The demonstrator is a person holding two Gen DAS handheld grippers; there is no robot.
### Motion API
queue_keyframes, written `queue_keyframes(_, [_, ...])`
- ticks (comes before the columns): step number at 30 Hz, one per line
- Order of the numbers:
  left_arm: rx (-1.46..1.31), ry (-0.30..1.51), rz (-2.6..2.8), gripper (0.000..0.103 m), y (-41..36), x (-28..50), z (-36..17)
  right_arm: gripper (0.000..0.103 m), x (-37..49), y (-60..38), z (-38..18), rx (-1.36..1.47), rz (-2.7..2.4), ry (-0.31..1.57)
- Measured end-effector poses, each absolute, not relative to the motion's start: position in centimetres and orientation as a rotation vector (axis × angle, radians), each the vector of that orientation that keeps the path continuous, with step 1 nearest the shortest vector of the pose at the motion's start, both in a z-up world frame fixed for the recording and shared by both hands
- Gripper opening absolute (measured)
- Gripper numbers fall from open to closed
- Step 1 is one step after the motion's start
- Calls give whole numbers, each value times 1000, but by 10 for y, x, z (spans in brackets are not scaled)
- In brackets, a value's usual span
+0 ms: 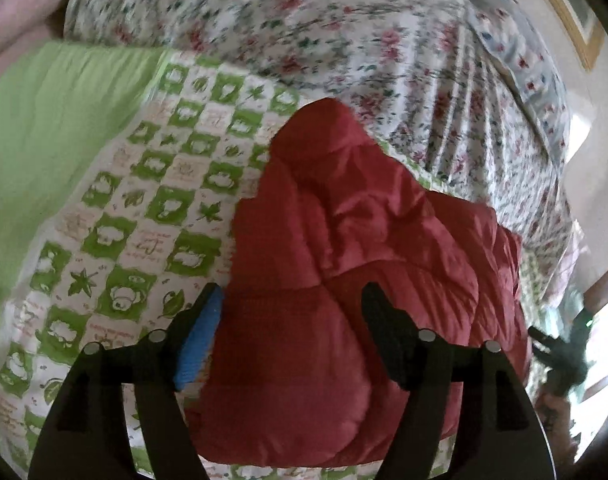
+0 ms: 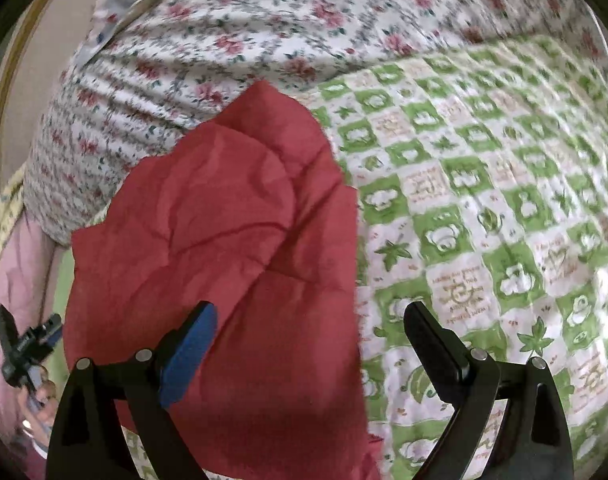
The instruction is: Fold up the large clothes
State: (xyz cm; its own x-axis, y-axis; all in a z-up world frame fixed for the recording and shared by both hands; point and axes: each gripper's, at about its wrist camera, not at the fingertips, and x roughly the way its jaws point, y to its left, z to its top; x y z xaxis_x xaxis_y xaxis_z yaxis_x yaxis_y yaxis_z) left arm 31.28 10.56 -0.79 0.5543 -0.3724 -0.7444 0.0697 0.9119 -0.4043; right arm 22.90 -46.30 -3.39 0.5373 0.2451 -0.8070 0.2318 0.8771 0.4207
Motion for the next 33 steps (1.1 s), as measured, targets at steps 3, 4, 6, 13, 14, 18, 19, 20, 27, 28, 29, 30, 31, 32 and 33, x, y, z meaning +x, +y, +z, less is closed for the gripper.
queue_keyframes(3, [-403,1008,-295,74,114,323,-24,96,233,-468,-45,586,37,1041])
queue_keyframes(4, [-409,1018,-298,77,115,325,-28,96,235,-468,-49,611,49,1054])
queue_keyframes(6, [-421,1022,-305,84,116,328,-35,96,238,-467,-56,651,69,1069])
queue_keyframes(13, [-566,1084,-392,89,118,348,-56,96,256,-461,-74,786,171,1091])
queue_keyframes(14, [-602,1102,-419,89,116,351,-61,96,258,-458,-76,804,185,1097])
queue_keyframes(18, [-726,1169,-530,89,107,360,-77,95,267,-444,-82,820,238,1118])
queue_keyframes(19, [-709,1165,-526,89,104,359,-75,94,268,-441,-82,807,239,1123])
queue_keyframes(20, [-672,1148,-524,83,99,356,-70,90,268,-439,-81,801,246,1126])
queue_keyframes(27, [-598,1096,-538,55,90,340,-40,53,258,-440,-60,782,261,1108])
queue_keyframes(28, [-593,1087,-540,54,89,337,-35,52,255,-440,-55,772,256,1104])
queue_keyframes(29, [-588,1077,-545,53,88,333,-29,49,252,-438,-50,762,250,1102])
queue_keyframes(30, [-585,1070,-548,52,87,332,-25,47,249,-437,-47,758,248,1101])
queue_keyframes(31, [-582,1060,-556,51,86,326,-19,46,244,-436,-43,751,247,1098])
queue_keyframes(32, [-582,1051,-566,50,86,320,-13,45,242,-434,-39,746,249,1096])
queue_keyframes(33, [-582,1045,-574,50,87,317,-9,44,237,-432,-34,742,254,1093])
